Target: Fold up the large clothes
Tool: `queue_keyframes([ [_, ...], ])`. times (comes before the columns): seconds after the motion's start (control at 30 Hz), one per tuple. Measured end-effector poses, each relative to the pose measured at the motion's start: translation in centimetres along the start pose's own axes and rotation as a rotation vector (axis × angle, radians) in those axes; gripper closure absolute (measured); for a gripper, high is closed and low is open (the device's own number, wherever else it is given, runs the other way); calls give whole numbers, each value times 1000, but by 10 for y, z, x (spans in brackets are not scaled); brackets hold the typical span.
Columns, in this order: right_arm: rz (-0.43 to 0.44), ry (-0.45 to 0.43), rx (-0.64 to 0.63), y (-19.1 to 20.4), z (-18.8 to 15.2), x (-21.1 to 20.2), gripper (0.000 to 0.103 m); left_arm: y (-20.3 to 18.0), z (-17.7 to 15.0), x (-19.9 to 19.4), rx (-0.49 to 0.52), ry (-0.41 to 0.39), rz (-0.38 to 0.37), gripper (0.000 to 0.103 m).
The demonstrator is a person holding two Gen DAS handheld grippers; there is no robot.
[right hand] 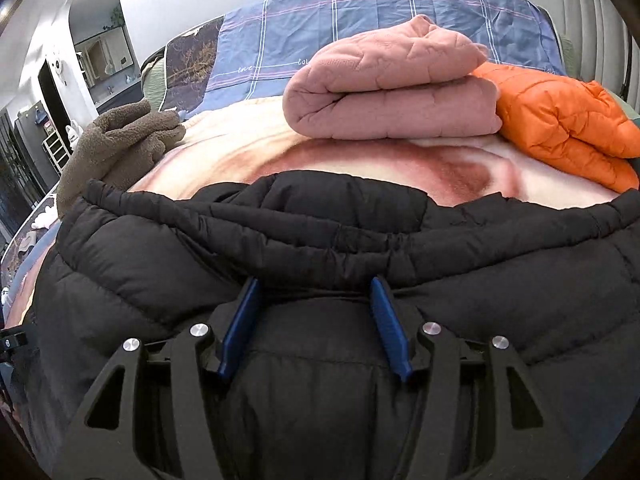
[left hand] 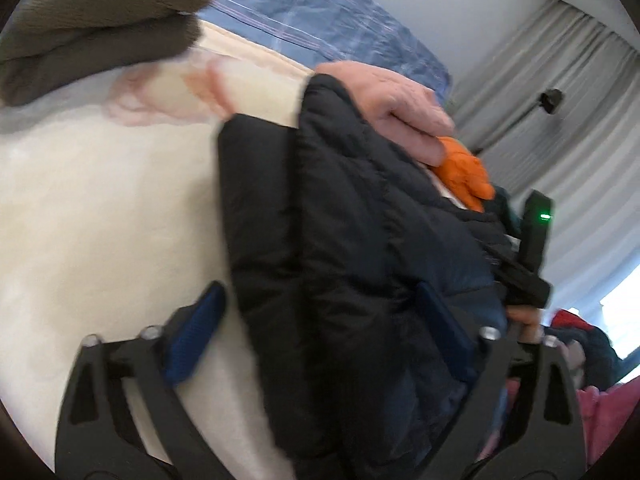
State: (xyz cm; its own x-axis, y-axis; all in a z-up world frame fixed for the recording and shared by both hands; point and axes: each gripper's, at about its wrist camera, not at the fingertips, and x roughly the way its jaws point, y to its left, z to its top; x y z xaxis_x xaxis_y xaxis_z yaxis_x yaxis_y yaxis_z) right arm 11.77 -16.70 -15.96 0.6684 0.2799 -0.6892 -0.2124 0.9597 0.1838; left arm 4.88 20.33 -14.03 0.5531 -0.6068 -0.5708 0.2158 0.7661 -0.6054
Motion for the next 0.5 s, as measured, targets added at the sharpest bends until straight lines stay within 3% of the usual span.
queue_keyframes([
  [0.03, 1, -1, 1, 0, 0, 0, 45, -1, 1, 2, -1, 12, -29, 33],
  [0.13, 3, -2, 5, -2, -1, 0, 45, -6, 3, 7, 18, 31, -44, 55],
  [0.23, 5, -3, 6, -2, 0, 0, 45, -18, 5, -1, 48, 14, -45, 70],
  [0.5, 51, -9, 41, -9, -1, -2, 44, -85, 35, -26, 276, -24, -68, 80],
])
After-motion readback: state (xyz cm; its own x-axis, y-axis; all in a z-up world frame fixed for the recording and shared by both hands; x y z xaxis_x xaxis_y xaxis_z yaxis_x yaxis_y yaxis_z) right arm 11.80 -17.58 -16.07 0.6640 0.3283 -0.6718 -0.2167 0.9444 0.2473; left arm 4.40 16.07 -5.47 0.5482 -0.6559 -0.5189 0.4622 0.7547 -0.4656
